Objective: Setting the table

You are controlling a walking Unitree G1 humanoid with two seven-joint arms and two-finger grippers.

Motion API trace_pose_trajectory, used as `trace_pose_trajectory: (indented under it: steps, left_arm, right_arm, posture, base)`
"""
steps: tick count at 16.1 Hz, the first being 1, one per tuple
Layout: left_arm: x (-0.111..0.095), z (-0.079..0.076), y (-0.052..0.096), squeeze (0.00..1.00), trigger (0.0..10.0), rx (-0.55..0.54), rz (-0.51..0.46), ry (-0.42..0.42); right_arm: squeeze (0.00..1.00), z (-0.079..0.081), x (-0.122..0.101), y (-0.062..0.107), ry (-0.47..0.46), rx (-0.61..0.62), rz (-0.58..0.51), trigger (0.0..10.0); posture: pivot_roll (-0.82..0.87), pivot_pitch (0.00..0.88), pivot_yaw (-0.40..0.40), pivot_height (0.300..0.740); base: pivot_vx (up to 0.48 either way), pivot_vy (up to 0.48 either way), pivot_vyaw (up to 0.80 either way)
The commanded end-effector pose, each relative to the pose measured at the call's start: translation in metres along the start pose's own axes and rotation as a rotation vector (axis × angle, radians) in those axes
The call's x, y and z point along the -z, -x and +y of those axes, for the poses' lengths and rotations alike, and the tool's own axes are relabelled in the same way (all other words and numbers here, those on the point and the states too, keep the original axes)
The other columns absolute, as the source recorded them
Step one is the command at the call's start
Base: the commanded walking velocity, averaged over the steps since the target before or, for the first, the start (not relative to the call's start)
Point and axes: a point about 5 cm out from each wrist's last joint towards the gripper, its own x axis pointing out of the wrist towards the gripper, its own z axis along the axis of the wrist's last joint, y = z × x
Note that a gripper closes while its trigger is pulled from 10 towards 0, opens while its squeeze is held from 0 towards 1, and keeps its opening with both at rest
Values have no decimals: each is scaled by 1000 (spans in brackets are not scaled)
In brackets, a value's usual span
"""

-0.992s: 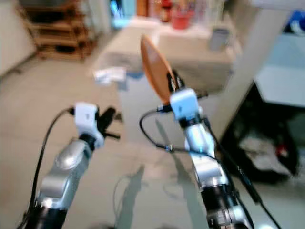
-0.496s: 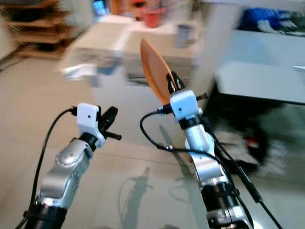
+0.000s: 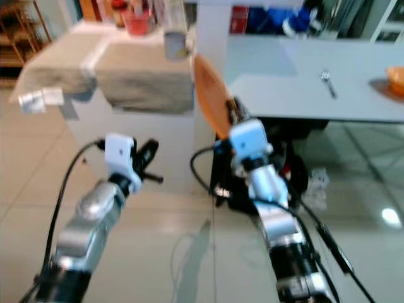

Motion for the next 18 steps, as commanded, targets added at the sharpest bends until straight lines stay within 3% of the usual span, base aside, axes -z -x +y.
trace_pose_trajectory:
  steps: [1,18]
  left_arm:
    - [4,7,2,0,10000,-26,18,-6]
    - [3,9,-4,0,10000,-70,10,-22]
  right_arm:
    - [0,5,-13,-7,-7,-11,-71,0]
    - [0,1,-6,-4,10,-20,-48,0]
  posture:
    - [-73,0,25,736]
    - [-83,0,27,736]
  base:
    - [262,-401,0]
    - [283,-384,0]
